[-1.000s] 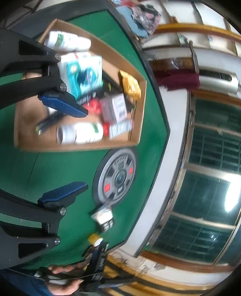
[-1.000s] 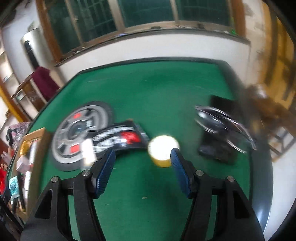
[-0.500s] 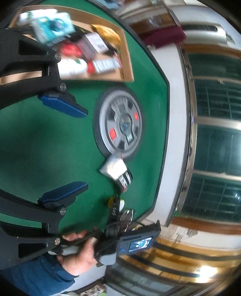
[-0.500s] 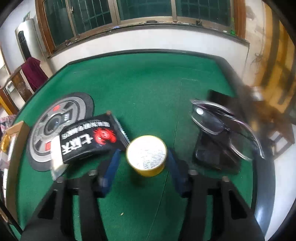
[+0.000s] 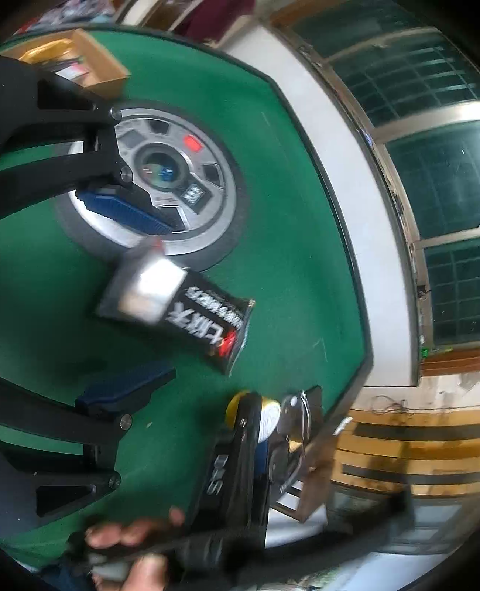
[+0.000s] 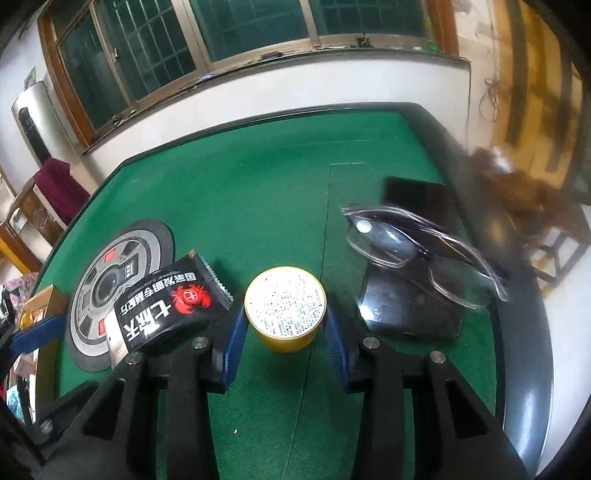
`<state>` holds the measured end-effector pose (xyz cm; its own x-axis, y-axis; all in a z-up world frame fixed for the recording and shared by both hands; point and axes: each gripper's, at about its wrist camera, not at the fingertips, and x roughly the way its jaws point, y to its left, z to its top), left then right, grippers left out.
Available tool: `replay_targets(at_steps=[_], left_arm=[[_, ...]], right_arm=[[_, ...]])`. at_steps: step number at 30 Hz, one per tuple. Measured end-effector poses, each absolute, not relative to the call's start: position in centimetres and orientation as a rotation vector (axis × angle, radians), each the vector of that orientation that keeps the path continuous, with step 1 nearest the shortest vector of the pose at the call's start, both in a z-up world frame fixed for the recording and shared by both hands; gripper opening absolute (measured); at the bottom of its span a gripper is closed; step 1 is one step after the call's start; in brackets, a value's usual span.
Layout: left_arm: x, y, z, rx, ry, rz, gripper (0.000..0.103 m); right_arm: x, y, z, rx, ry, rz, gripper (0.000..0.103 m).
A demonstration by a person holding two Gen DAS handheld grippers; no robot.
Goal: Organize objects
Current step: 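Move the left tool to the black snack bag and grasp it while the right tool grasps the yellow cup, then lift the black snack bag with the left tool while the right tool lifts the yellow cup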
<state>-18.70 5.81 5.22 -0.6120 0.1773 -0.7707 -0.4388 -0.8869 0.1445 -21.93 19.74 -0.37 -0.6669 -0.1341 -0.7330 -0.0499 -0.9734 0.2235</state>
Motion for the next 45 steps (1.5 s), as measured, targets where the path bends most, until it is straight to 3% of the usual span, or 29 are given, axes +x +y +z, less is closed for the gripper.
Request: replay_targets(at_steps=[7, 10, 12, 18, 29, 38, 45], left_arm=[[-21.2, 8.7, 1.4, -1.275, 0.591, 2.501, 0.063], [-21.1, 8.0, 1.0, -1.304, 0.424, 2.548, 0.037], [-21.0, 6.8, 1.1, -1.35, 0.278, 2.597, 0.037], [-17.1, 4.3, 1.7, -1.356, 0.094, 2.664, 0.036], [-5.1, -1.3, 5.0, -1.122, 0.05, 2.893, 0.036], [-0.7, -4.9, 6.1, -0.952, 0.001, 3.054, 0.036], [-0.9, -6.7, 5.5, -0.884, -0.1, 3.104, 0.036]], right_arm=[[-22.1, 19.9, -0.1, 1.247, -0.38, -2.791, 0.037], [-22.1, 19.8, -0.2, 1.251, -0.379, -2.788, 0.037], [-22.1, 19.7, -0.2, 1.249, -0.376, -2.787, 0.037], [-21.7, 19.0, -0.1, 1.237, -0.342, -2.778, 0.037], [-18.8, 13.7, 1.0, 1.156, -0.176, -2.723, 0.037], [-14.5, 7.4, 1.7, 1.059, 0.037, -2.661, 0.037], [-12.9, 5.6, 1.6, 1.049, 0.08, -2.637, 0.037]])
